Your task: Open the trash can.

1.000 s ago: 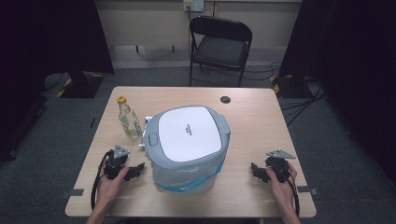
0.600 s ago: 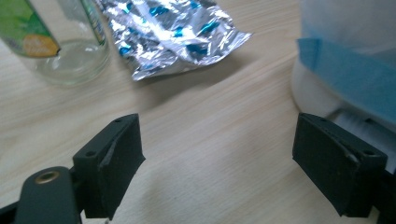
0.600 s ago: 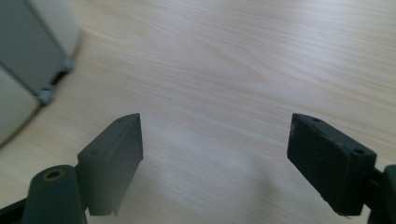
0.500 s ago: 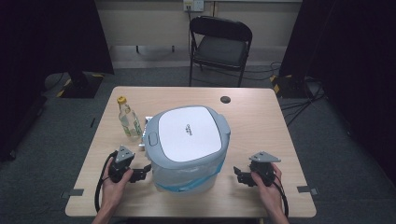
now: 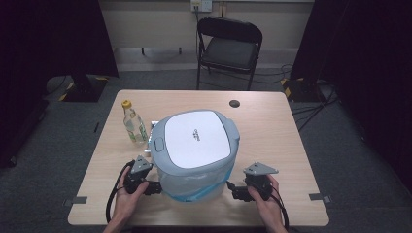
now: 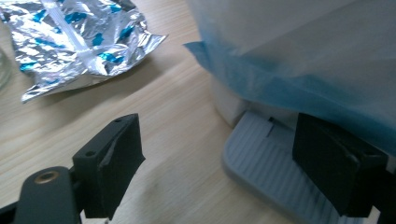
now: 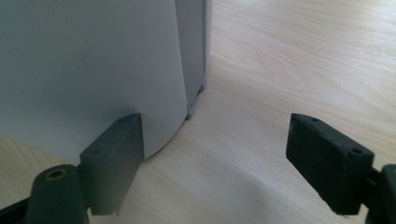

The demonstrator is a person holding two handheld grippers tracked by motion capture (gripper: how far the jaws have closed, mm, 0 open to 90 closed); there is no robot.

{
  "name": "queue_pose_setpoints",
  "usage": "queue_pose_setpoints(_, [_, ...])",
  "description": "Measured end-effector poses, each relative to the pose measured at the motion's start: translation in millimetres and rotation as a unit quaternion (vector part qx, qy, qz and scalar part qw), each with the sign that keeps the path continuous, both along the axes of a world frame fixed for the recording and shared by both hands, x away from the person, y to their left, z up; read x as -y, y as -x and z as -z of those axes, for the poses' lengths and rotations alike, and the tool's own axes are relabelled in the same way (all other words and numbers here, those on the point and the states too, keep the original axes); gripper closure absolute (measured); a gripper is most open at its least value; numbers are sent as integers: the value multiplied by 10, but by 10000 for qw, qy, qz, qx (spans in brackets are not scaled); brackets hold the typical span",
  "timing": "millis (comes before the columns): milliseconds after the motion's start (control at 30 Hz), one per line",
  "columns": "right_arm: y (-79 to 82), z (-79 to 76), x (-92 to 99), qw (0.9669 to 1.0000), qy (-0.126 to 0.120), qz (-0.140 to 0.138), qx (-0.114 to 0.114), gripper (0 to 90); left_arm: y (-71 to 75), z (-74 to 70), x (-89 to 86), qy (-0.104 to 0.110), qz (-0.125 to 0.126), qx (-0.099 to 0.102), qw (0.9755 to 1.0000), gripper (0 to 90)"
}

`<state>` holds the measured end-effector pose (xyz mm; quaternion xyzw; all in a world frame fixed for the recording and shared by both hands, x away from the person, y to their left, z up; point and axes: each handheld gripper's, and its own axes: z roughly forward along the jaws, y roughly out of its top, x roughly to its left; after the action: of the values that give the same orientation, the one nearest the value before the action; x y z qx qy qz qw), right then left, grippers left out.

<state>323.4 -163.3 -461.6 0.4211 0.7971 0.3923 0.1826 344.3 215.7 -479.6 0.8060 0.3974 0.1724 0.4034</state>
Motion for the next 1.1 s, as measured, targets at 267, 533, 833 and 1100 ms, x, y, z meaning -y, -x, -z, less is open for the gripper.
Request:
queue_pose_setpoints(267, [37, -37, 14, 9998, -169, -51, -38, 196, 1, 3, -3, 31, -20, 9, 10000, 165])
queue_pose_setpoints(533, [13, -37, 23, 9999, -122, 78, 30, 184, 12, -2, 54, 8, -131, 87, 9999, 191])
queue_pose_setpoints(833, [41, -54, 65, 9997, -216, 140, -21, 221, 6, -30, 136, -65, -49, 138, 9999, 314])
queue_pose_setpoints(1100, [-9, -63, 88, 9988, -173, 443, 72, 281, 23, -34, 232, -63, 128, 170, 9998, 384])
